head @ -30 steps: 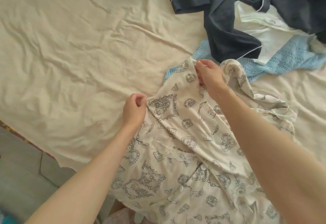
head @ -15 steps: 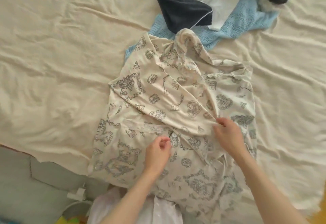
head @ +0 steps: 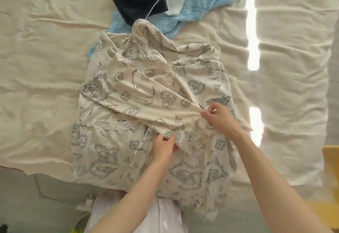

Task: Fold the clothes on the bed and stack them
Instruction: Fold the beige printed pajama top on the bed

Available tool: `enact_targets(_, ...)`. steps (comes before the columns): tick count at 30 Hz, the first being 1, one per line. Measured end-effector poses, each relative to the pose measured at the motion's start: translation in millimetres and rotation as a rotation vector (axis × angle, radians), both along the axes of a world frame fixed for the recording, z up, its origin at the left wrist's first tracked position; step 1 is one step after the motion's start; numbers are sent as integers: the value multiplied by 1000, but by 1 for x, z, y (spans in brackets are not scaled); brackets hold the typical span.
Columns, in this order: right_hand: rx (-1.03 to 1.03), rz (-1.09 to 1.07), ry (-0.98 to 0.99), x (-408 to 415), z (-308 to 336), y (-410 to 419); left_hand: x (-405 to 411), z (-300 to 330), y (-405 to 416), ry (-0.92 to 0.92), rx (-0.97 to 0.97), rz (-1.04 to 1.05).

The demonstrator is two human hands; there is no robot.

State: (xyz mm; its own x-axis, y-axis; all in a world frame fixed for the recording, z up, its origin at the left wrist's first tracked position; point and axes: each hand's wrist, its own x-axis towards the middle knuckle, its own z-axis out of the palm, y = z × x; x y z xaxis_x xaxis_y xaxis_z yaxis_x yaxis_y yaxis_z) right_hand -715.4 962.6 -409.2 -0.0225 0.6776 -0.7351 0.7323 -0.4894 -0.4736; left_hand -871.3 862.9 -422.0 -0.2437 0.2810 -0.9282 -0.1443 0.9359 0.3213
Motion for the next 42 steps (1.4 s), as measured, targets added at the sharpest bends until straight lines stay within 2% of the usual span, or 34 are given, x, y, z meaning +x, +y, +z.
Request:
enact_targets(4,-10,-119,16,22,9,-21,6,17,-26,-175,38,-22)
enact_targets(6,-4,-217,30,31,8,-36,8,19,-31,-136,22,-138)
enact_targets(9,156,-395,-176,50,1,-54,8,15,-30,239,42,-376)
enact_targets(11,181,-443,-292,65,-5,-67,8,15,-25,457,177,-520)
enact_targets(12,124,-456,-287,71,-7,-74,9,15,-22,499,275,-622)
enact_targets(15,-80,-452,-168,82,-10,-99,20,8,-16,396,448,-1054)
enact_targets(18,-162,-451,-68,91,-13,-124,30,1,-21,255,349,-1489)
enact_targets(20,-149,-513,-68,99,-12,-133,28,-3,-22,213,252,-1627)
enact_targets(25,162,-607,-310,144,4,-108,22,0,-11,114,231,-1595)
enact_targets(28,292,-661,-272,164,11,-85,19,1,-8,94,240,-1582)
enact_targets(31,178,-895,-61,162,3,-106,20,2,-12,126,251,-1578)
enact_targets(34,61,-1145,-11,141,-9,-166,22,5,-23,150,261,-1525)
enact_targets(37,7,-1074,-46,128,-15,-215,22,9,-32,151,284,-1491)
enact_targets(39,-44,-1002,14,124,-14,-230,24,12,-38,165,298,-1460)
enact_targets(42,45,-996,20,115,-2,-228,32,20,-45,219,376,-1382)
